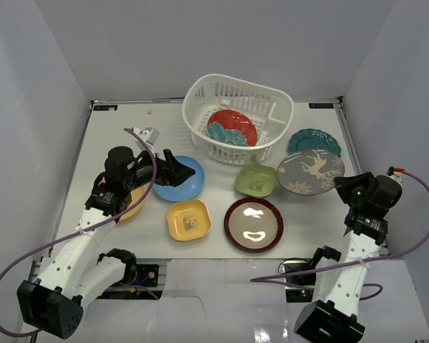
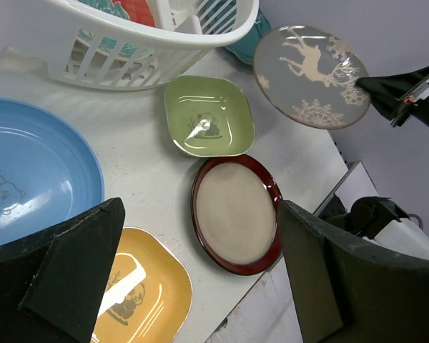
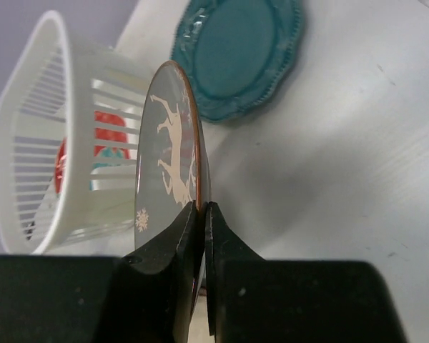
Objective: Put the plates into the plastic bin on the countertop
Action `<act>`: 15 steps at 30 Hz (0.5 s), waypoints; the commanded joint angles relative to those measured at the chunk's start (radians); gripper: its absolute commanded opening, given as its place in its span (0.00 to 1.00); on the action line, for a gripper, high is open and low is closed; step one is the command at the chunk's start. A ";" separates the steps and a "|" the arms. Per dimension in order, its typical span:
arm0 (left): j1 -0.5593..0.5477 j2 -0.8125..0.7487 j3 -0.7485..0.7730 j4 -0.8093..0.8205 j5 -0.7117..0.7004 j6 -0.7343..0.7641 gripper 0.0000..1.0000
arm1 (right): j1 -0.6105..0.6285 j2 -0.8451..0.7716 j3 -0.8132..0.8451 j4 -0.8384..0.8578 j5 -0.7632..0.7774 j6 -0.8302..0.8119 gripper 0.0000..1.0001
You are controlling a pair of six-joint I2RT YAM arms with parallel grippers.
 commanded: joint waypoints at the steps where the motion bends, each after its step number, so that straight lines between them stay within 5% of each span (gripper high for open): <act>1: 0.013 0.004 -0.003 0.018 0.012 0.003 0.98 | 0.010 -0.009 0.121 0.129 -0.162 0.082 0.08; 11: 0.021 0.024 -0.002 0.018 0.019 0.002 0.98 | 0.053 0.049 0.221 0.352 -0.331 0.225 0.08; 15: 0.022 0.030 -0.003 0.018 0.023 0.002 0.98 | 0.200 0.135 0.299 0.434 -0.242 0.239 0.08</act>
